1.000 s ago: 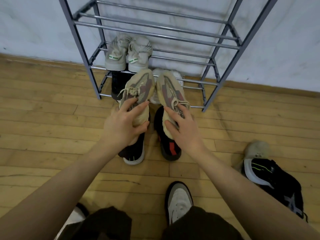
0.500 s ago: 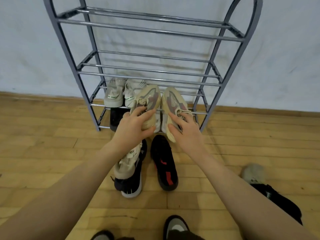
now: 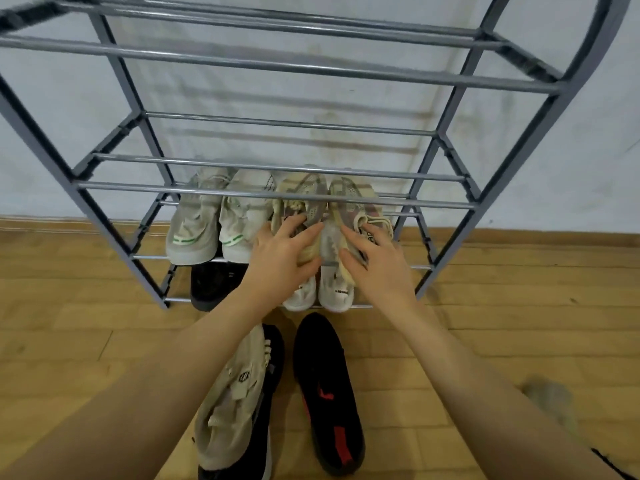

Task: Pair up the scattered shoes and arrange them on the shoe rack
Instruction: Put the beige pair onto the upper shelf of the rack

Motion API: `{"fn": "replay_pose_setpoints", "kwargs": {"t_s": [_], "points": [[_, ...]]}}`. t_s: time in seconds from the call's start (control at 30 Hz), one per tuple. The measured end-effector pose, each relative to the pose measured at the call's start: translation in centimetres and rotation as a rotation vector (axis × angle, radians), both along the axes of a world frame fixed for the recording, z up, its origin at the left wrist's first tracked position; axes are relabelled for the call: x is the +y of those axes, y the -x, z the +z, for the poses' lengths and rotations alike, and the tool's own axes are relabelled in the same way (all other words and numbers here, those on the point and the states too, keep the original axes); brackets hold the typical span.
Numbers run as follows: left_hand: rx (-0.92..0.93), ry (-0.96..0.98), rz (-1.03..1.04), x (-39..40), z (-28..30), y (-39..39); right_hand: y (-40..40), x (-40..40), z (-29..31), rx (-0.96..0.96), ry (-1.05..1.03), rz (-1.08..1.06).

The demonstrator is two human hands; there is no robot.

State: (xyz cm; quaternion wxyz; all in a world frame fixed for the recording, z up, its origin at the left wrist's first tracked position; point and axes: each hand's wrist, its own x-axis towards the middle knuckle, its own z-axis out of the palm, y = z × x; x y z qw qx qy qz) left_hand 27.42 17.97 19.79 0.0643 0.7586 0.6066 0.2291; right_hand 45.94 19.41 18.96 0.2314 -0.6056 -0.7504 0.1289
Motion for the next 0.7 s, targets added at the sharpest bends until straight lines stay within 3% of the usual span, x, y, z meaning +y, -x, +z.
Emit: {"fn": "replay_pose_setpoints", "kwargs": {"t_s": [0.2,0.33,0.47,0.57,0.7], "points": [[-0.068,0.022,0.034,4.2,-2.5,-0.9,0.4,4.5,-2.5,0.197,0.037,-0.017],[0.065,0.106,0.036,4.1,-4.6,-0.8,0.5,4.4,-4.5,0.142,0.089,-0.009],[0.127,0.072,-0.032,2.6,-5.6,-0.3,0.0,2.6,-4.9,0.048,0.082,-0.006],[0.101,0.094,0.006,2.2,-5.4,-0.5,0.3,1.5,-5.2,-0.093,0.011,-0.045],[0.003,0.045,0.012,2.0,-5.5,-0.5,0.8,1.8,-5.8,-0.041,-0.061,-0.021]]}}
